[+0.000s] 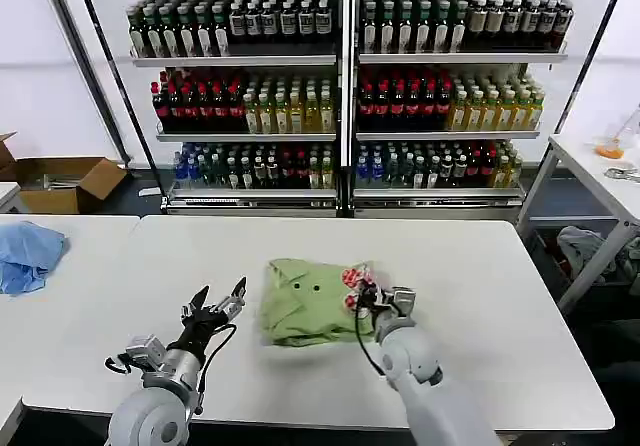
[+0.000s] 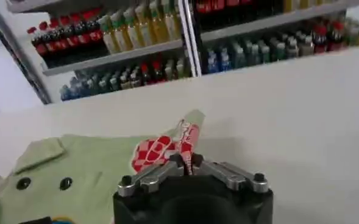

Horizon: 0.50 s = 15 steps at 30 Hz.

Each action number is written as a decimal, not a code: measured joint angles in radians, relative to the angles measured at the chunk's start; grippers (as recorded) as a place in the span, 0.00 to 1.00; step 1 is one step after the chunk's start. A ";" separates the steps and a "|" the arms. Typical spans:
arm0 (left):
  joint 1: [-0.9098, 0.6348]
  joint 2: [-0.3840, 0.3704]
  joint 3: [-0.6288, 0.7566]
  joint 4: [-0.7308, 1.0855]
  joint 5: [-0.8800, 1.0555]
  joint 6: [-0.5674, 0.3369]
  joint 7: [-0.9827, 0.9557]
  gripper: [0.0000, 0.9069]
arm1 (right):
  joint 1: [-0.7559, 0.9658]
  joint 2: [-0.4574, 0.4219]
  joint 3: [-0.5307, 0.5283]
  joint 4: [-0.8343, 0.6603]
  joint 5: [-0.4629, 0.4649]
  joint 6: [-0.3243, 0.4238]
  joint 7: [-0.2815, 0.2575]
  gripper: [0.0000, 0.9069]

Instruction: Fold and organize the clothes.

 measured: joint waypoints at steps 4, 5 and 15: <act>-0.004 0.000 0.005 0.002 0.006 0.000 0.001 1.00 | 0.011 -0.053 0.025 -0.006 -0.061 -0.002 -0.057 1.00; -0.004 -0.001 0.007 0.003 0.008 0.000 0.001 1.00 | 0.014 -0.067 0.032 -0.010 -0.079 -0.002 -0.072 1.00; -0.017 -0.001 0.035 0.012 0.047 -0.006 0.015 1.00 | -0.036 -0.159 0.098 0.025 -0.246 0.111 -0.157 1.00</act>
